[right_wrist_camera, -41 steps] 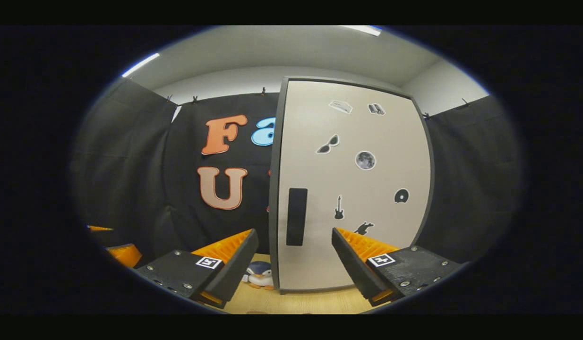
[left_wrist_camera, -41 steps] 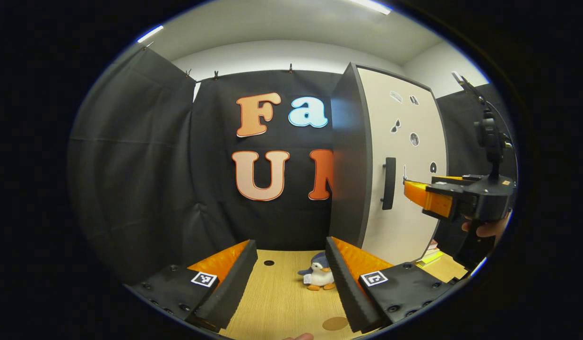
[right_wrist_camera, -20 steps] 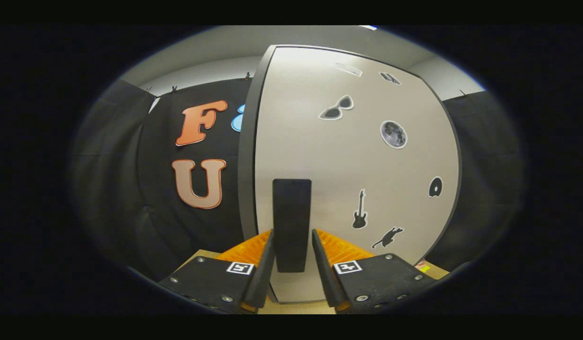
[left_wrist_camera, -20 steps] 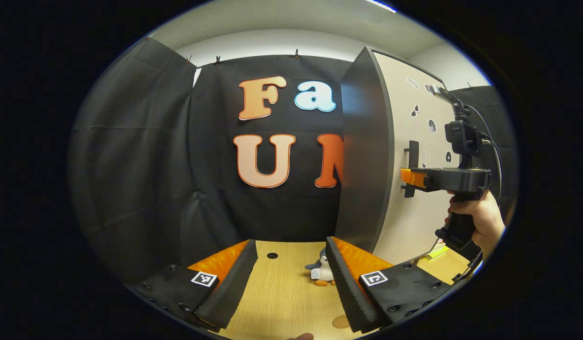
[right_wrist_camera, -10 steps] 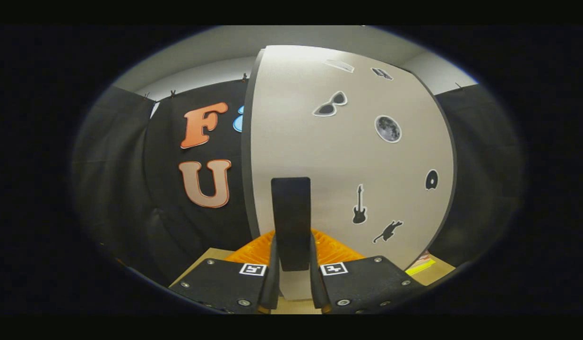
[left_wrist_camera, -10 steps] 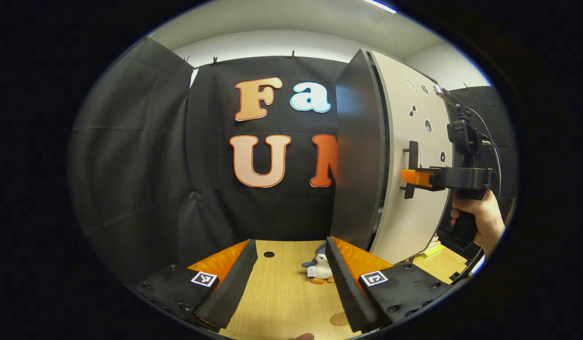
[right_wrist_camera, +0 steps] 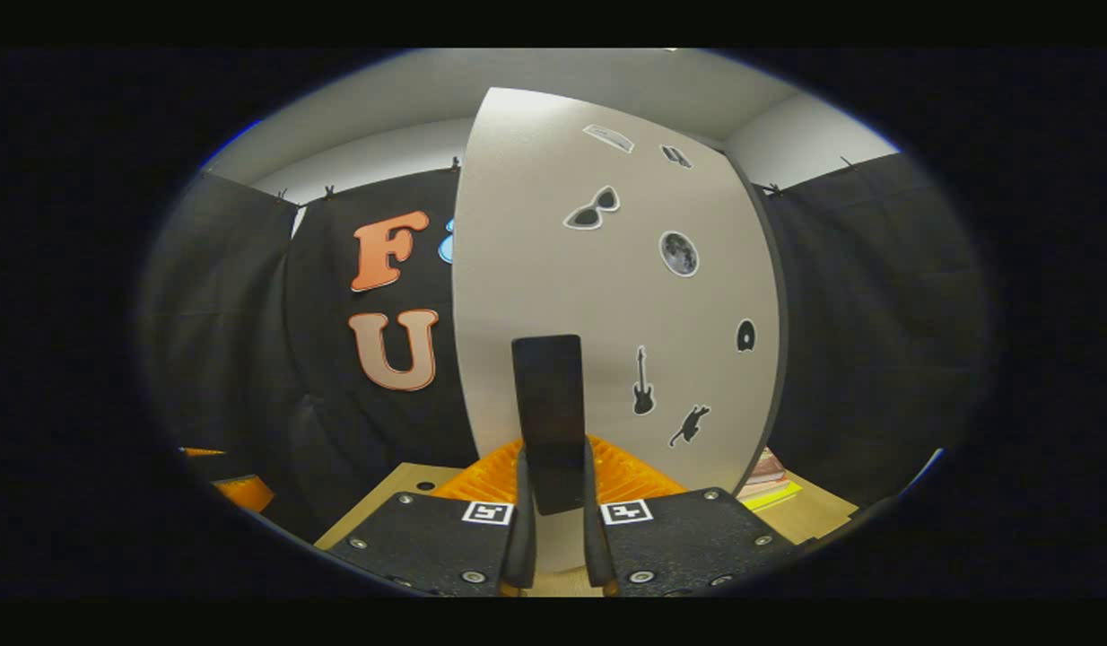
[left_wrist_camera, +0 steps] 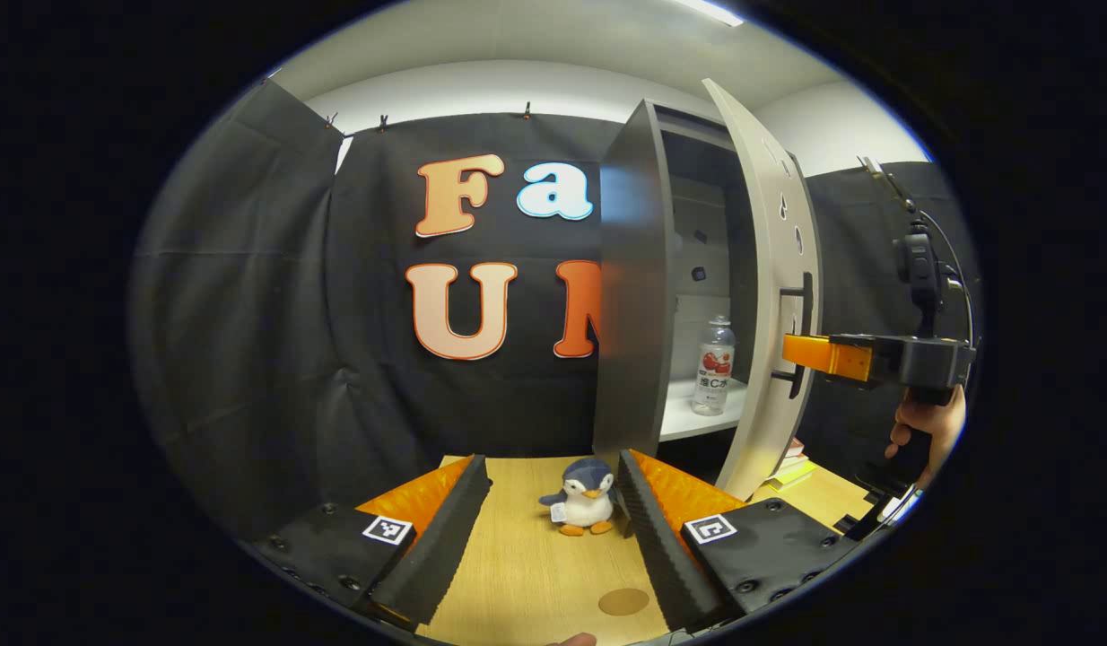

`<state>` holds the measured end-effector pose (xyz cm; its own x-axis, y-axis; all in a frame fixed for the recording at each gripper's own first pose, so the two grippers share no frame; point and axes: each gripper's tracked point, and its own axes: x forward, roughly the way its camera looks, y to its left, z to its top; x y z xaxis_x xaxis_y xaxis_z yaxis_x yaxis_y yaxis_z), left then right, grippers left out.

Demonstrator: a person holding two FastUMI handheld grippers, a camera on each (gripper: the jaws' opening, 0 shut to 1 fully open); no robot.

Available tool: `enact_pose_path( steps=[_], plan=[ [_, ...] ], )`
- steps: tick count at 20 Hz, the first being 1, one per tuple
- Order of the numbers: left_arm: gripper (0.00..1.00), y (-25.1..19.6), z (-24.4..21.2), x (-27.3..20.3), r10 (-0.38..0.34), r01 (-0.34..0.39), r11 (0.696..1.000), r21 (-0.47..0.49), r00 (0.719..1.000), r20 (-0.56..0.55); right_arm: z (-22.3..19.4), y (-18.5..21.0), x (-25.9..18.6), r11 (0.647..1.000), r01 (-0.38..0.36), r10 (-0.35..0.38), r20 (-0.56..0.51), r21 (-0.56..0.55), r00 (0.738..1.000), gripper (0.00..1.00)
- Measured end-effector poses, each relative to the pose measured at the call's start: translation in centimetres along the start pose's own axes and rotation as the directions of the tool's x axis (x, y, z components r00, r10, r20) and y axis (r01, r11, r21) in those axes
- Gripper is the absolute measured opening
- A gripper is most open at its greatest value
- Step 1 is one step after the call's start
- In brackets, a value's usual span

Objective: Open the cabinet door with the right hand, grasp the bottle in the cabinet with the left hand and place it on the coaster, then close the cabinet door with the right hand.

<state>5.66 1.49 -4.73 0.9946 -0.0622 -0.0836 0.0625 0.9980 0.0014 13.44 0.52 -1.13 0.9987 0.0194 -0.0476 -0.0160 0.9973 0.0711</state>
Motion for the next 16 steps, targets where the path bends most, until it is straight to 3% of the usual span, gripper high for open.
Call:
enact_pose_path(
  steps=[1,5,7,16],
  plan=[
    [0.90,-0.6,0.1,-0.3,-0.007,0.007,1.000,-0.002,1.000,0.003,-0.1,-0.7,-1.1,1.000,0.004,-0.004,0.000,0.003,1.000,0.21],
    [0.90,-2.5,0.0,-0.9,-0.023,0.023,1.000,0.001,1.000,0.000,0.1,-3.2,-4.4,1.000,0.020,-0.020,-0.004,0.005,1.000,0.21],
    [0.90,-3.5,-0.1,-1.1,-0.032,0.032,0.999,0.001,0.999,-0.005,0.1,-3.8,-5.4,1.000,0.010,-0.010,-0.007,0.024,1.000,0.14],
    [0.94,-6.5,-0.2,-1.8,-0.048,0.048,0.999,0.011,0.999,-0.009,0.0,-7.9,-9.0,0.999,0.041,-0.041,0.003,0.031,0.999,0.16]
  ],
)
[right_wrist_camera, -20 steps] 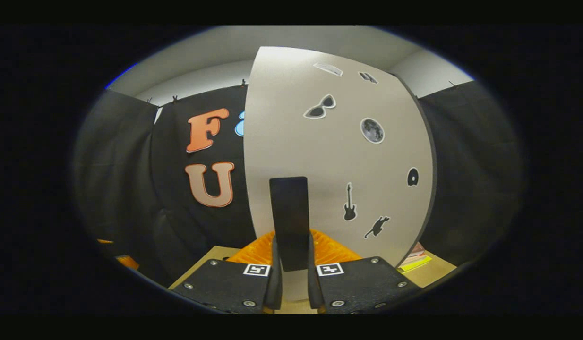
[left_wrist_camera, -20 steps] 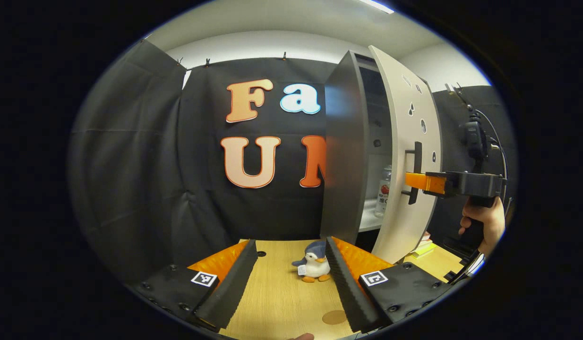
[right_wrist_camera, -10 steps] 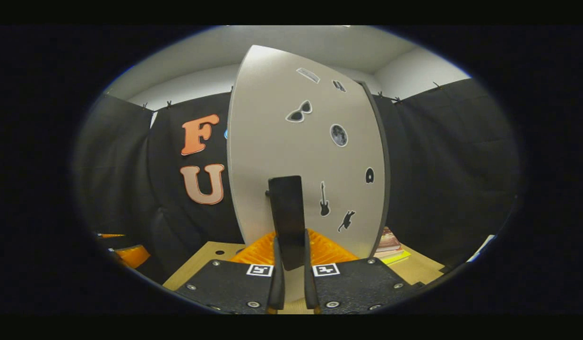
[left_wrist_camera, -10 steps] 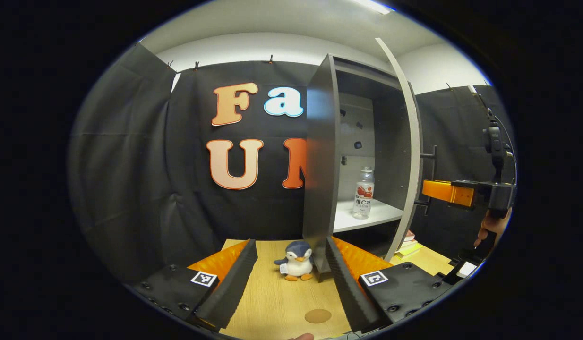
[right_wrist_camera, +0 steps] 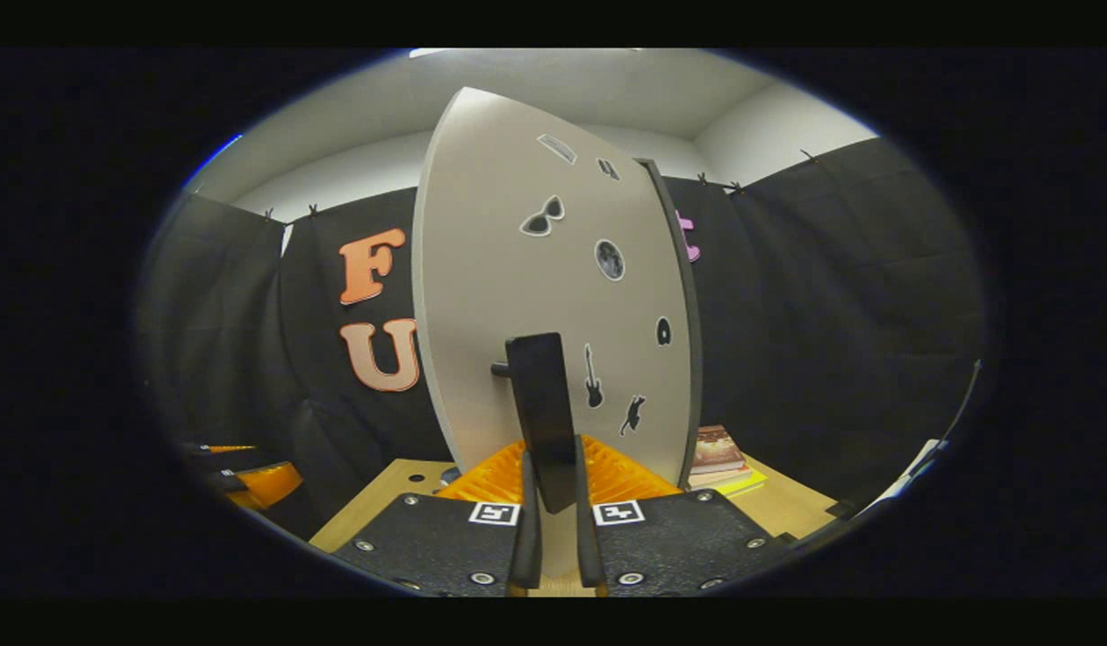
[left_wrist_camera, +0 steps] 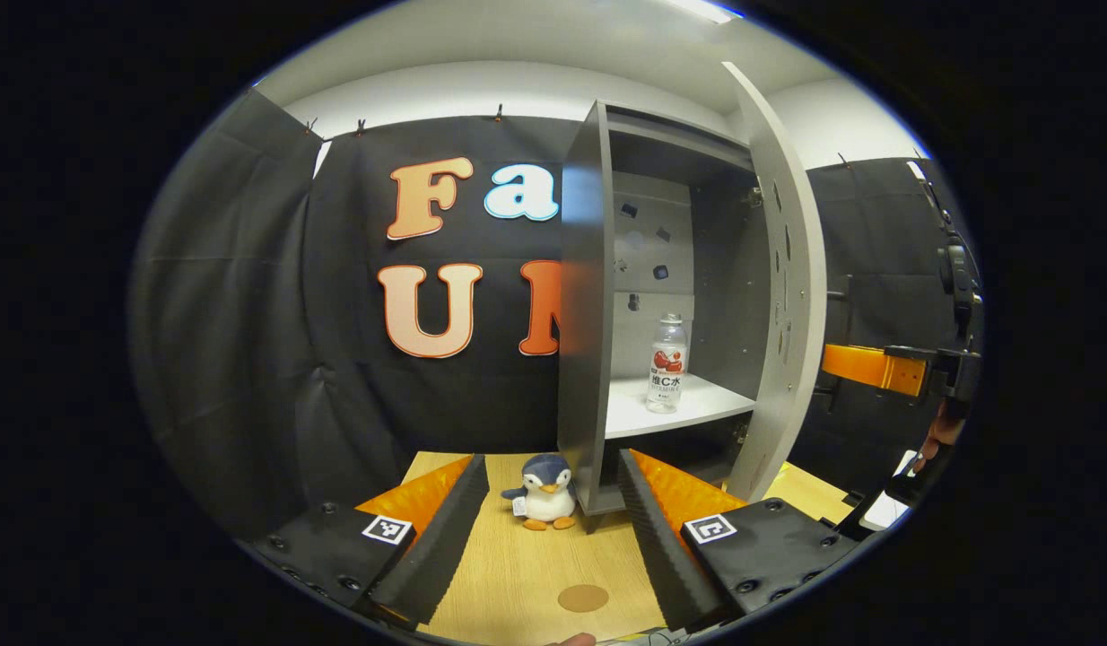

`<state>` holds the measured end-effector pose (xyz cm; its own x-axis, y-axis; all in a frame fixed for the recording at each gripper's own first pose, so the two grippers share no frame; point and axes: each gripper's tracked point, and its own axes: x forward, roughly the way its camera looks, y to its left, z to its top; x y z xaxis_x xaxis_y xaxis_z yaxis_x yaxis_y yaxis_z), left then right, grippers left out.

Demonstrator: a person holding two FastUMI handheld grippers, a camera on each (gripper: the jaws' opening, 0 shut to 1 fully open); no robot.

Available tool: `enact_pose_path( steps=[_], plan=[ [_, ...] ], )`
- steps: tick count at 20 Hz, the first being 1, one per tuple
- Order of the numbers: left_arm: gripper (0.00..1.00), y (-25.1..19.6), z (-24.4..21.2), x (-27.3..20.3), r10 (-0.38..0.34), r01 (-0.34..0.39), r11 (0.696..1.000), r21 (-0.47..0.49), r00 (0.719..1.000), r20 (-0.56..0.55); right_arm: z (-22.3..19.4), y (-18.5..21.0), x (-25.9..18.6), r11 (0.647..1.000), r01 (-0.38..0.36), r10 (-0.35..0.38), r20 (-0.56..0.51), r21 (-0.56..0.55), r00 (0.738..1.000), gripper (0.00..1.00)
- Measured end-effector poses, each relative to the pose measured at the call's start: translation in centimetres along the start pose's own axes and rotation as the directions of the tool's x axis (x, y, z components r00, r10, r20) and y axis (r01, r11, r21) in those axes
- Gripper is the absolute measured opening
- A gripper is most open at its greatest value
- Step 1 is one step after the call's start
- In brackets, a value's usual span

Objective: Open the cabinet door with the right hand, grasp the bottle in the cabinet with the left hand and place it on the coaster, then close the cabinet door with the right hand.

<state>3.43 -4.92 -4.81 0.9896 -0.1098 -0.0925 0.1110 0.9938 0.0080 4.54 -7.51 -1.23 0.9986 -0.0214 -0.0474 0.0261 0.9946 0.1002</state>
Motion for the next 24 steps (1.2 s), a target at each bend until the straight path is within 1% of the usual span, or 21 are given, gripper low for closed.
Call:
enact_pose_path(
  steps=[1,2,3,4,5,6,7,8,9,10,11,12,13,14,16,17,19,20,22,23,24],
  plan=[
    [0.94,-0.4,0.0,0.0,-0.002,0.002,1.000,-0.001,1.000,-0.001,0.1,-0.7,-0.4,1.000,0.007,-0.007,0.002,0.005,1.000,0.16],
    [0.99,-1.0,0.0,0.0,-0.008,0.008,1.000,-0.003,1.000,-0.003,0.3,-1.2,-1.2,1.000,0.012,-0.012,0.006,0.006,1.000,0.13],
    [0.99,-1.6,-0.1,0.0,-0.014,0.014,1.000,-0.005,1.000,-0.005,0.3,-2.0,-1.7,1.000,0.017,-0.017,0.006,0.011,1.000,0.14],
    [0.95,-2.1,-0.1,0.0,-0.020,0.020,1.000,-0.003,1.000,-0.007,0.5,-2.7,-2.3,1.000,0.021,-0.021,0.008,0.014,1.000,0.15],
    [0.94,-2.6,-0.2,0.0,-0.027,0.027,1.000,-0.001,1.000,-0.009,0.5,-3.6,-2.8,0.999,0.030,-0.030,0.002,0.018,1.000,0.15],
    [0.99,-3.3,-0.3,-0.1,-0.035,0.035,0.999,-0.001,0.999,-0.010,0.4,-4.5,-3.2,0.999,0.040,-0.040,-0.001,0.026,0.999,0.15],
    [0.99,-4.0,-0.4,-0.1,-0.044,0.044,0.999,-0.003,0.999,-0.011,0.4,-5.2,-3.5,0.999,0.045,-0.045,-0.003,0.024,0.999,0.14],
    [0.99,-4.6,-0.4,-0.1,-0.051,0.051,0.999,-0.004,0.999,-0.014,0.4,-5.9,-3.8,0.999,0.050,-0.050,-0.002,0.018,0.999,0.17],
    [0.99,-5.3,-0.6,-0.3,-0.059,0.059,0.998,-0.003,0.998,-0.015,0.6,-6.5,-4.2,0.998,0.055,-0.055,-0.001,0.016,0.998,0.12],
    [0.99,-5.8,-0.6,-0.3,-0.062,0.062,0.998,-0.003,0.998,-0.016,0.7,-7.0,-4.3,0.998,0.056,-0.056,-0.001,0.012,0.998,0.12],
    [0.94,-6.4,-0.7,-0.2,-0.068,0.068,0.998,-0.003,0.998,-0.019,0.8,-7.5,-4.6,0.998,0.055,-0.055,0.000,0.011,0.998,0.10],
    [0.94,-6.9,-0.8,-0.3,-0.072,0.071,0.997,-0.006,0.997,-0.021,0.7,-8.2,-5.0,0.998,0.054,-0.054,-0.001,0.009,0.999,0.10],
    [0.95,-7.4,-0.8,-0.2,-0.074,0.074,0.997,-0.010,0.997,-0.023,0.9,-9.2,-5.5,0.998,0.056,-0.056,0.000,0.007,0.998,0.12],
    [0.99,-7.8,-0.9,-0.2,-0.075,0.074,0.997,-0.013,0.997,-0.025,1.2,-10.1,-5.6,0.998,0.066,-0.066,0.005,0.008,0.998,0.12],
    [0.99,-8.6,-1.1,-0.3,-0.073,0.073,0.997,-0.019,0.997,-0.030,1.3,-11.4,-6.0,0.997,0.078,-0.078,0.013,-0.004,0.997,0.10],
    [0.99,-9.0,-1.1,-0.3,-0.072,0.071,0.997,-0.023,0.997,-0.032,1.3,-12.1,-6.1,0.997,0.071,-0.071,0.019,-0.003,0.997,0.12],
    [0.99,-9.9,-1.2,-0.2,-0.071,0.070,0.997,-0.029,0.997,-0.036,1.2,-13.5,-6.4,0.999,0.047,-0.047,0.022,0.014,0.999,0.10],
    [0.99,-10.2,-1.2,-0.2,-0.070,0.069,0.997,-0.032,0.997,-0.035,1.3,-13.9,-6.5,0.999,0.029,-0.030,0.026,0.029,0.999,0.11],
    [0.99,-11.1,-1.2,-0.3,-0.066,0.065,0.997,-0.034,0.997,-0.036,1.6,-15.6,-6.6,1.000,0.020,-0.021,0.039,0.025,0.999,0.11],
    [0.95,-11.4,-1.3,-0.3,-0.065,0.064,0.997,-0.034,0.997,-0.040,1.7,-16.3,-6.6,1.000,0.019,-0.019,0.042,0.020,0.999,0.07],
    [0.99,-11.8,-1.3,-0.2,-0.062,0.061,0.998,-0.033,0.997,-0.039,2.0,-17.3,-6.5,1.000,0.020,-0.021,0.049,0.017,0.999,0.12]
  ],
)
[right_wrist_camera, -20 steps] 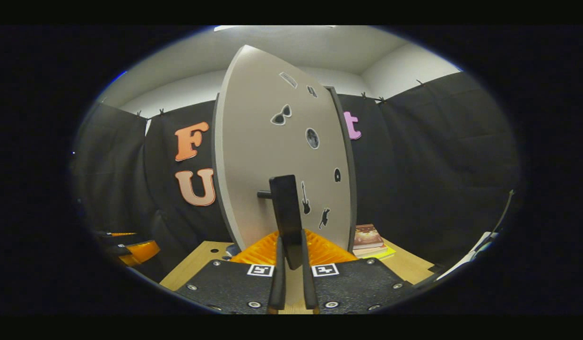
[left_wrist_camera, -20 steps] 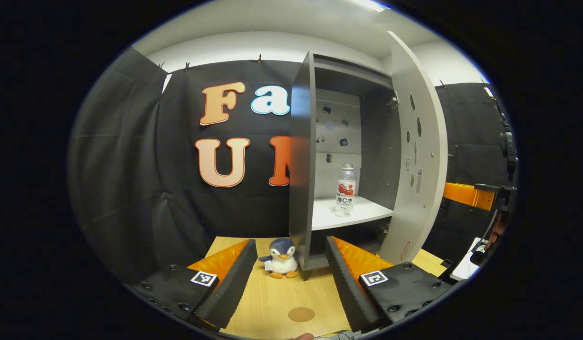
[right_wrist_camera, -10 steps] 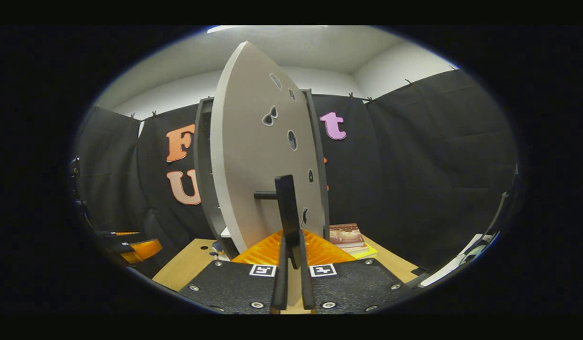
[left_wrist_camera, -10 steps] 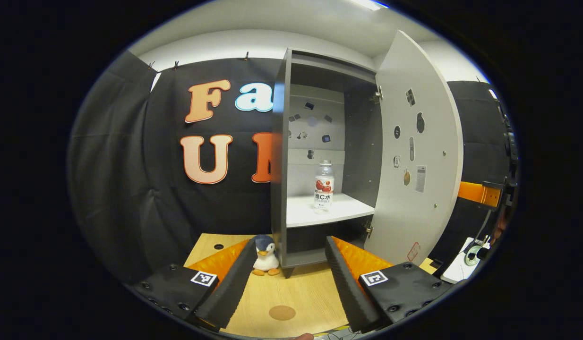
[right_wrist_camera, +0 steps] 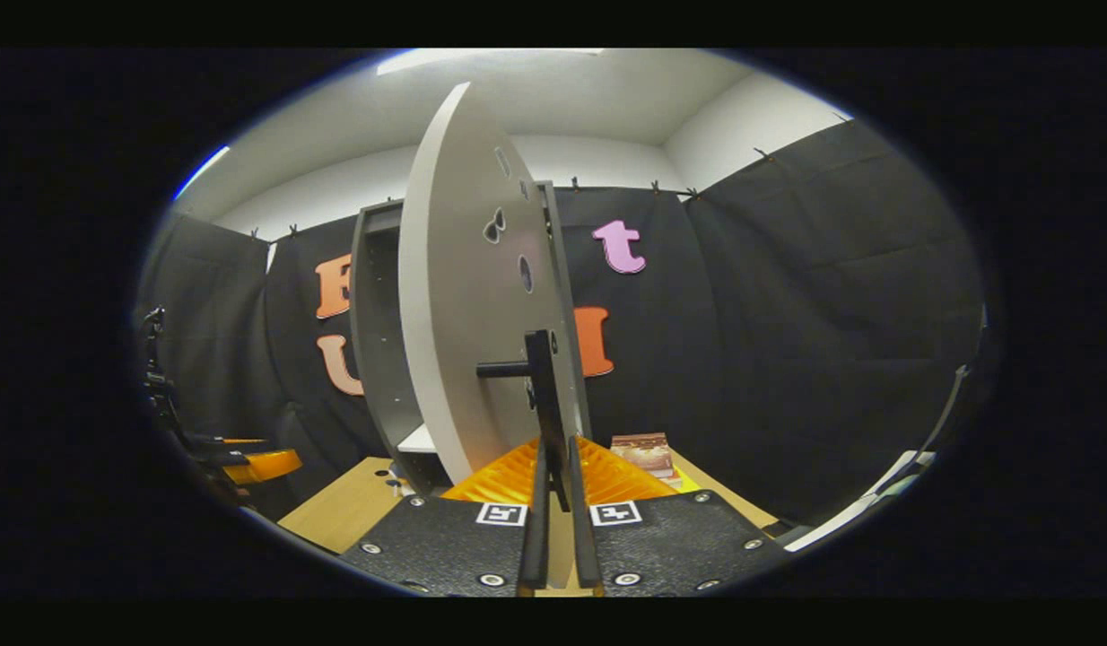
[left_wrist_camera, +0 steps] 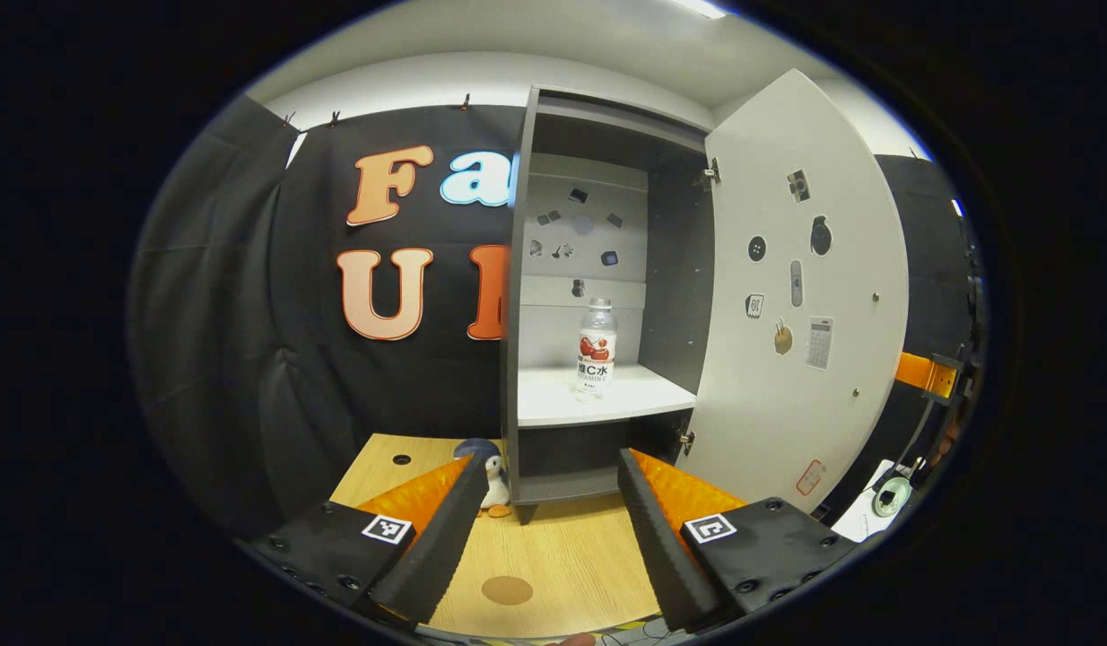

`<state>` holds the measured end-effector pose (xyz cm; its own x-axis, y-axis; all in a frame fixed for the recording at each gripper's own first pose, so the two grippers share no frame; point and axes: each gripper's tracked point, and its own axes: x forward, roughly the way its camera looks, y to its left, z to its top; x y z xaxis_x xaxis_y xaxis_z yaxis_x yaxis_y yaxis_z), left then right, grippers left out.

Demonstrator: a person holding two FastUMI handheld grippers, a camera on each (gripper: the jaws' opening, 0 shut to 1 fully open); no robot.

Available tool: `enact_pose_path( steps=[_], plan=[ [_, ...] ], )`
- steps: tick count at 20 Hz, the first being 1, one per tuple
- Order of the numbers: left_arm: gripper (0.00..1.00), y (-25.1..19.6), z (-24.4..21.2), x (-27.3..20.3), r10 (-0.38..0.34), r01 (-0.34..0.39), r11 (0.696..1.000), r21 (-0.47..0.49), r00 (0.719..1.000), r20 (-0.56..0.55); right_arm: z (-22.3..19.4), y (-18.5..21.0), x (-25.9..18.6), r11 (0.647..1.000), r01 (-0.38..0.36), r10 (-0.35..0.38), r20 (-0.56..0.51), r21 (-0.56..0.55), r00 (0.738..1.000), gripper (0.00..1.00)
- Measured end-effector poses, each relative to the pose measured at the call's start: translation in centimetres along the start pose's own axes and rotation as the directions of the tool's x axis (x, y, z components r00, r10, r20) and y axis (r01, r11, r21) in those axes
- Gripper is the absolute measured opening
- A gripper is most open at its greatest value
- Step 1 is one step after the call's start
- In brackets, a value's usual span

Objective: Open the cabinet door with the right hand, grasp the bottle in the cabinet with the left hand and place it on the coaster, then close the cabinet door with the right hand.

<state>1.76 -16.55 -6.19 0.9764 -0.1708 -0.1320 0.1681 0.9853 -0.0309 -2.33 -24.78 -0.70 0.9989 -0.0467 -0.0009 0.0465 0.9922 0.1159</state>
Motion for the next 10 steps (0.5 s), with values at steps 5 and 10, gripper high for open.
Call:
enact_pose_path(
  steps=[5,10],
  plan=[
    [0.95,-1.7,0.2,-0.5,0.003,-0.003,1.000,0.016,1.000,0.008,0.7,-4.3,0.2,0.999,-0.005,0.006,0.025,-0.045,1.000,0.08],
    [0.95,-2.0,0.6,-0.6,0.018,-0.018,1.000,0.017,1.000,0.015,1.0,-6.5,0.4,0.999,-0.045,0.045,0.016,-0.005,0.999,0.05]
  ],
)
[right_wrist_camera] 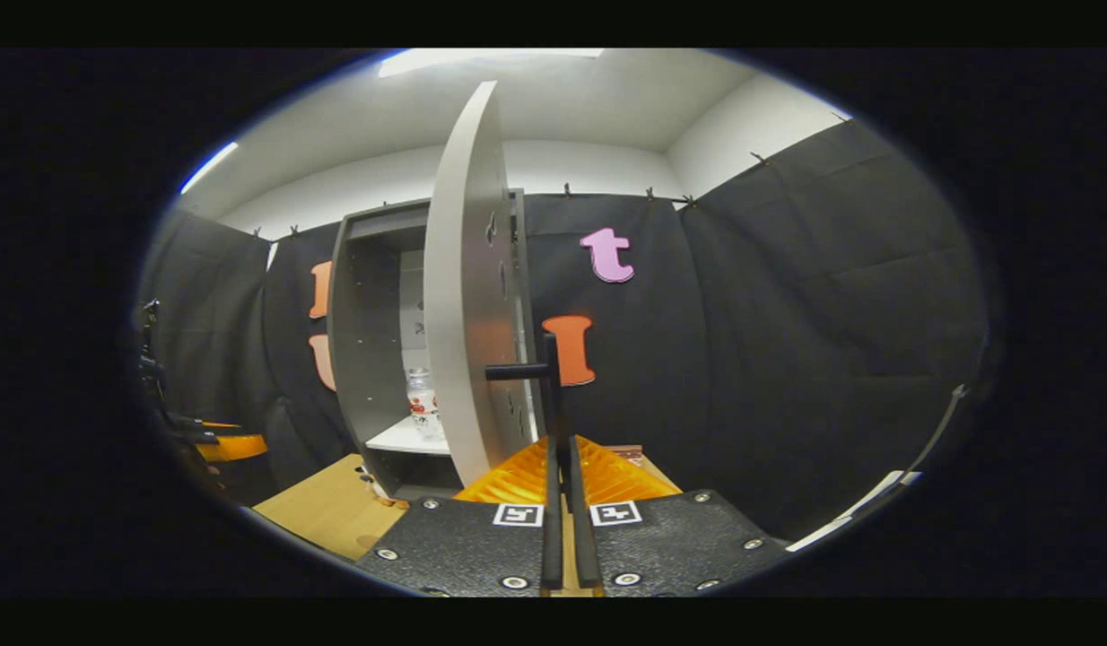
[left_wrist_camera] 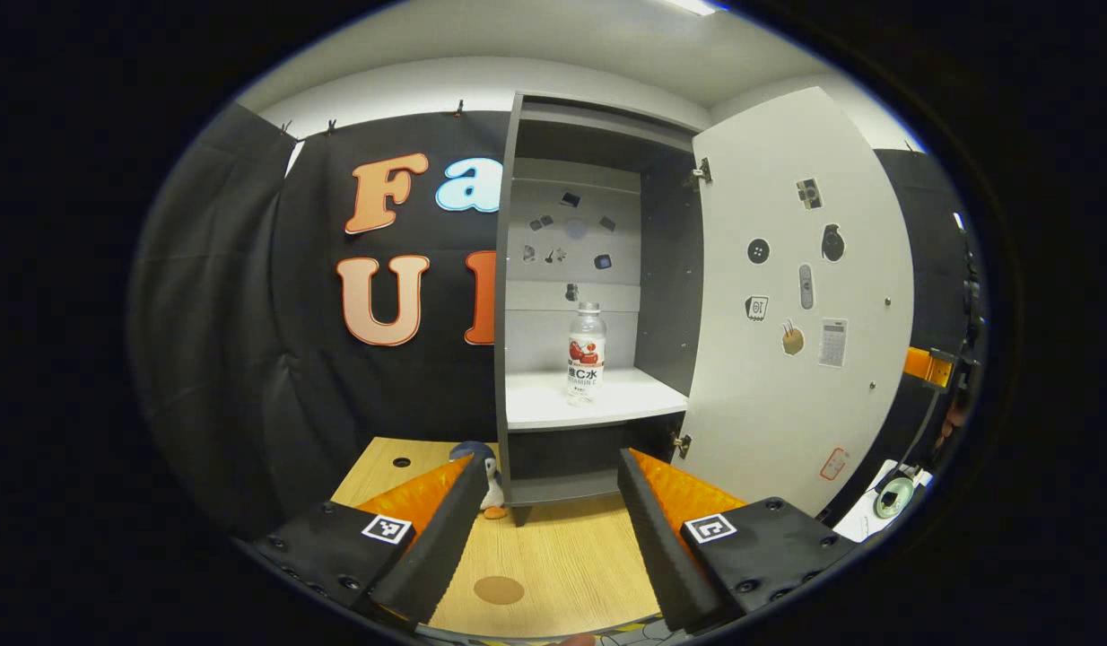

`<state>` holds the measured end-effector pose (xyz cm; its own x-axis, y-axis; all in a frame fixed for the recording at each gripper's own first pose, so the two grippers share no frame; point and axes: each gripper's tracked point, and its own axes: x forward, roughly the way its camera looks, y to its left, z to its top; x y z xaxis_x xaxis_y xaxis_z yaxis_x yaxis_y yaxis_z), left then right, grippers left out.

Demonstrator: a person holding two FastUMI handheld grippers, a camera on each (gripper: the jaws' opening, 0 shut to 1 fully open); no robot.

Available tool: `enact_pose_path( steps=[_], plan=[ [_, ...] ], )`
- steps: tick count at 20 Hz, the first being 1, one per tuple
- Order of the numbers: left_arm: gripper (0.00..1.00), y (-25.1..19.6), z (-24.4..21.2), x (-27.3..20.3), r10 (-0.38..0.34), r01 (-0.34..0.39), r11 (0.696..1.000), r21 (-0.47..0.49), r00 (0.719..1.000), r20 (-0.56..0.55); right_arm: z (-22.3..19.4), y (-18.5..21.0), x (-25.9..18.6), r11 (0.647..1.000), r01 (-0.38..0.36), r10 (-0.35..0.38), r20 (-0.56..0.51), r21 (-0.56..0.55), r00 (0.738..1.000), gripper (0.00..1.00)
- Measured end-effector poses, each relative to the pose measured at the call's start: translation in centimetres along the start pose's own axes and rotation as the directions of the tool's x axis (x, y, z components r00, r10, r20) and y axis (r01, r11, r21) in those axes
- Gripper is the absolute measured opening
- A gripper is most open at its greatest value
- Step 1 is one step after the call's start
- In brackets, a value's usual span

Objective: Open the cabinet door with the right hand, grasp the bottle in the cabinet with the left hand and place it on the coaster, then close the cabinet door with the right hand.

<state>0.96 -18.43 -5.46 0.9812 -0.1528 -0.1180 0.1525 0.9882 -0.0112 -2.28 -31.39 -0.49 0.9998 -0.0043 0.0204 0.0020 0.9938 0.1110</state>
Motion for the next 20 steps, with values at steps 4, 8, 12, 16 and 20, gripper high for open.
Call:
enact_pose_path(
  steps=[4,8,12,16,20],
  plan=[
    [0.95,0.3,0.0,-0.2,0.022,-0.022,1.000,-0.004,1.000,0.000,-0.3,-0.5,0.0,1.000,-0.019,0.019,-0.004,0.016,1.000,0.06],
    [0.95,0.9,0.0,-0.1,0.043,-0.043,0.999,-0.012,0.999,0.004,0.1,-0.3,-1.1,1.000,0.000,0.000,-0.003,0.003,1.000,0.13],
    [0.95,1.2,0.5,0.5,0.052,-0.051,0.999,-0.006,0.998,0.024,2.4,0.0,-4.5,0.998,0.051,-0.050,0.063,-0.022,0.997,0.16],
    [0.91,0.8,0.4,2.6,0.039,-0.039,0.999,0.000,0.999,0.034,4.3,3.5,-8.0,0.999,0.020,-0.016,0.120,-0.032,0.993,0.06],
    [0.95,-0.7,1.6,5.8,-0.002,0.001,1.000,0.013,0.997,0.075,5.2,7.4,-9.6,0.998,-0.010,0.018,0.137,-0.056,0.990,0.05]
  ],
)
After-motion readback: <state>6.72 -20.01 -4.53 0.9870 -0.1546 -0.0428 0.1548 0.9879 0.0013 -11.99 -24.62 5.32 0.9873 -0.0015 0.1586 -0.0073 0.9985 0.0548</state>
